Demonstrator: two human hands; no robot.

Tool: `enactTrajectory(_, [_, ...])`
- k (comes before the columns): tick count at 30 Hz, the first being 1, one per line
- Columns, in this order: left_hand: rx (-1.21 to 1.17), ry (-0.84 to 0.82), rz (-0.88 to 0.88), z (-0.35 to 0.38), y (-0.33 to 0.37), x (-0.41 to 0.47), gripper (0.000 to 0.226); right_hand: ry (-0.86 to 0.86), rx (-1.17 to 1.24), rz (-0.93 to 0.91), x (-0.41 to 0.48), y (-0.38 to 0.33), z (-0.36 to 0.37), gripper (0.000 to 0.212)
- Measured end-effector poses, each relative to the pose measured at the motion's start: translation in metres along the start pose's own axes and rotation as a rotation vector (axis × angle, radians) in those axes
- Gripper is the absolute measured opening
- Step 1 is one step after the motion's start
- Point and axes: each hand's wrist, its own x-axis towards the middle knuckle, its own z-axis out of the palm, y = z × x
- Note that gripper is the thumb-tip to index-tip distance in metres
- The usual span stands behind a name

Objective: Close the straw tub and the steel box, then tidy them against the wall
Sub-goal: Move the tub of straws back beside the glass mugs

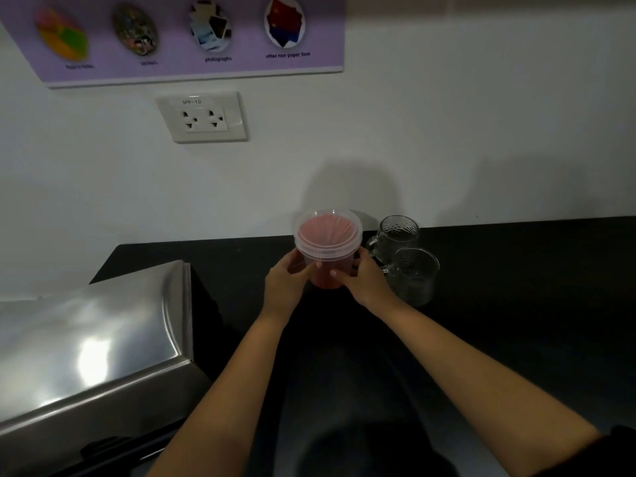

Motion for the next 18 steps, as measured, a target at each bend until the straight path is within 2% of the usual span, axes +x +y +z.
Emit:
enactTrajectory(5, [-0.029,-0.006,0.016,0.003,-0.001,0.011,0.043,0.018,-0.024,0.006,0.011,0.000,0.002,0.064])
enactTrajectory(18, [-0.102,0.023,-0.070,0.011,-0.001,0.029,0.044,0.030,-0.092,0.028,0.035,0.004,0.002,0.069])
